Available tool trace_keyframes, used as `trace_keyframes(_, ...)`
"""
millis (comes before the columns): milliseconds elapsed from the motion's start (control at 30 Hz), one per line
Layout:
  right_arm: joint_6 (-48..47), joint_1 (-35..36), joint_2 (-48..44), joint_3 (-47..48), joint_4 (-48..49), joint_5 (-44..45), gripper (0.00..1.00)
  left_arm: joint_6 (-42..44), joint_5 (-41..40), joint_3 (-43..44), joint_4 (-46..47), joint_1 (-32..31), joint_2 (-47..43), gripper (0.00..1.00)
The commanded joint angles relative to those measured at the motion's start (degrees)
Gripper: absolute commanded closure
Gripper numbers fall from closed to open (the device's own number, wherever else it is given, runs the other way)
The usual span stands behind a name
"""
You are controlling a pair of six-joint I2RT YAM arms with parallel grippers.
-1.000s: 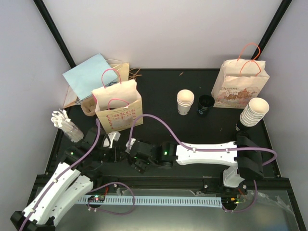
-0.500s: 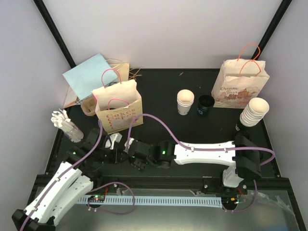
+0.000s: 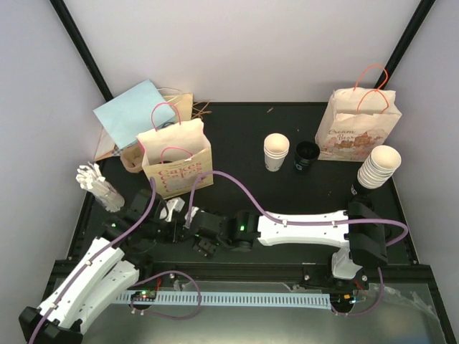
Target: Pack the takeout coffee
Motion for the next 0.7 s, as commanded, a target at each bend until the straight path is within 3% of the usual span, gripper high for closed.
trace_keyframes(0, 1.25, 0.17, -2.21, 1.77, -2.37, 2.68, 0.13, 0.95, 1.13, -0.70, -0.34, 0.27, 0.63, 0.76)
trace_keyframes(100, 1.65, 0.09, -2.99, 1.89, -3.47, 3.19, 0.08, 1.05, 2.44, -1.08, 0.19, 0.30, 1.04, 0.77)
trace_keyframes(667, 2.13, -1.62, -0.61, 2.40, -5.69, -1.65, 0.08, 1.37, 3.56, -0.90, 0.50, 0.26, 1.49, 0.78)
